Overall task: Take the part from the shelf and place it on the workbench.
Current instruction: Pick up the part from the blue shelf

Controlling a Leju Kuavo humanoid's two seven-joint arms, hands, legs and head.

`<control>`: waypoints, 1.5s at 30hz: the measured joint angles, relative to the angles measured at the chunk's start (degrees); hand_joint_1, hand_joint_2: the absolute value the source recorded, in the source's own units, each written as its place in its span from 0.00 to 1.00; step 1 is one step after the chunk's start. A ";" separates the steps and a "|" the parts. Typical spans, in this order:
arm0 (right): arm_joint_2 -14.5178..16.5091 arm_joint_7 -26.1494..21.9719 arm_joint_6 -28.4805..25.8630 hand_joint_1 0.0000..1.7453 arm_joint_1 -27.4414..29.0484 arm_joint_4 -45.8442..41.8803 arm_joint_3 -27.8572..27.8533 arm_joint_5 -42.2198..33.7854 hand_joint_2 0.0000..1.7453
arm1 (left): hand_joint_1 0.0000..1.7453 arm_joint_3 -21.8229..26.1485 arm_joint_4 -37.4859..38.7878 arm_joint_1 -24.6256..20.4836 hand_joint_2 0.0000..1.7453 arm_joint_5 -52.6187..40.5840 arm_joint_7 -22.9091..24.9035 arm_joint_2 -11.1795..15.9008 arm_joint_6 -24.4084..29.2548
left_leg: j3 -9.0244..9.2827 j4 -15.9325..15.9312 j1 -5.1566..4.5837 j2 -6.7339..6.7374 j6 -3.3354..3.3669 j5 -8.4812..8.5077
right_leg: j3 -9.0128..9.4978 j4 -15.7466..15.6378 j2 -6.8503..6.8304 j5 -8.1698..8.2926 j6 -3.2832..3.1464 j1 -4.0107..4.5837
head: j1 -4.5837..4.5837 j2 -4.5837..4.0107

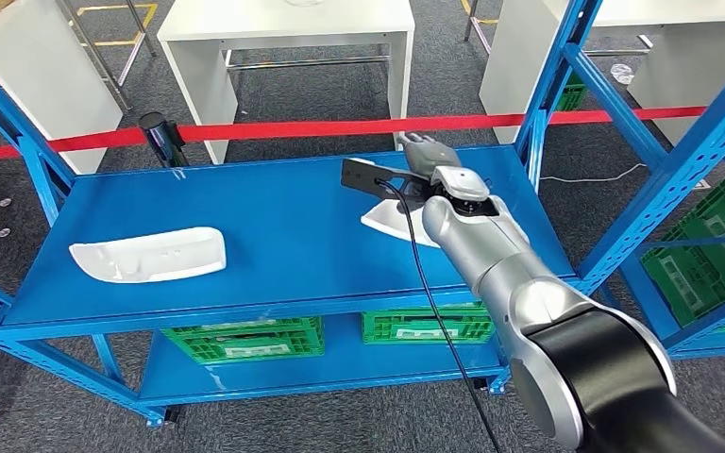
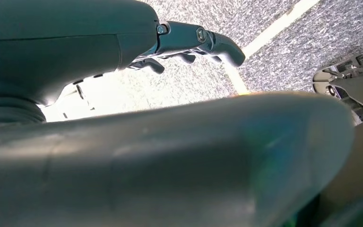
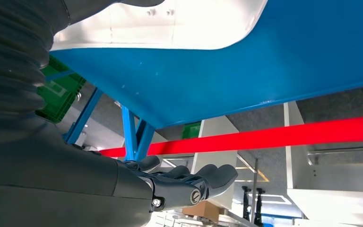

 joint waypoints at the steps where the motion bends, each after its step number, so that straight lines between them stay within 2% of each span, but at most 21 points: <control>1: -0.06 -0.02 -0.05 0.00 -0.02 0.00 0.00 -0.28 1.00 | 0.00 -0.01 0.00 -0.10 0.00 -0.14 0.04 -0.02 0.00 | 0.00 0.00 0.00 0.00 0.00 0.00 | 0.00 0.00 0.00 0.00 0.00 0.00 | 0.00 0.00; 11: -0.48 -0.84 -0.75 0.00 0.63 0.00 -0.02 -2.18 1.00 | 0.00 0.00 0.00 -0.51 0.00 -0.90 0.52 -0.04 0.00 | 0.00 0.00 0.00 0.00 0.00 0.00 | -0.01 0.00 0.01 0.00 0.00 0.02 | 0.00 0.00; 22: -0.48 -1.10 1.16 0.00 1.77 0.00 -0.04 -2.81 1.00 | 0.00 -0.01 0.00 -0.51 0.00 -0.83 0.52 -0.04 0.00 | 0.00 0.00 0.00 0.00 0.00 0.00 | -0.01 0.00 0.01 0.00 0.00 0.01 | 0.00 0.00; 31: -0.38 0.09 10.45 0.00 1.69 0.00 -1.91 -7.21 1.00 | 0.00 0.01 0.00 -0.46 0.00 -0.90 0.83 -0.04 0.00 | -0.01 0.00 0.00 0.00 0.00 0.00 | 0.00 0.00 0.00 -0.01 0.00 0.01 | 0.00 0.00; 40: -0.45 4.41 22.44 0.00 1.72 0.00 -5.22 -12.54 1.00 | 0.00 0.01 0.00 -0.53 0.00 -2.56 1.37 -0.04 0.00 | 0.00 0.00 0.00 0.01 0.00 0.00 | -0.01 0.00 0.01 0.00 0.00 0.01 | 0.00 0.00; 45: -0.50 3.98 23.09 0.00 1.73 0.00 -6.26 -13.16 1.00 | 0.00 0.01 0.00 -0.55 0.00 -2.75 1.31 -0.04 0.00 | 0.00 0.00 0.00 0.00 0.00 0.00 | -0.01 0.00 0.01 0.00 0.00 0.01 | 0.00 0.00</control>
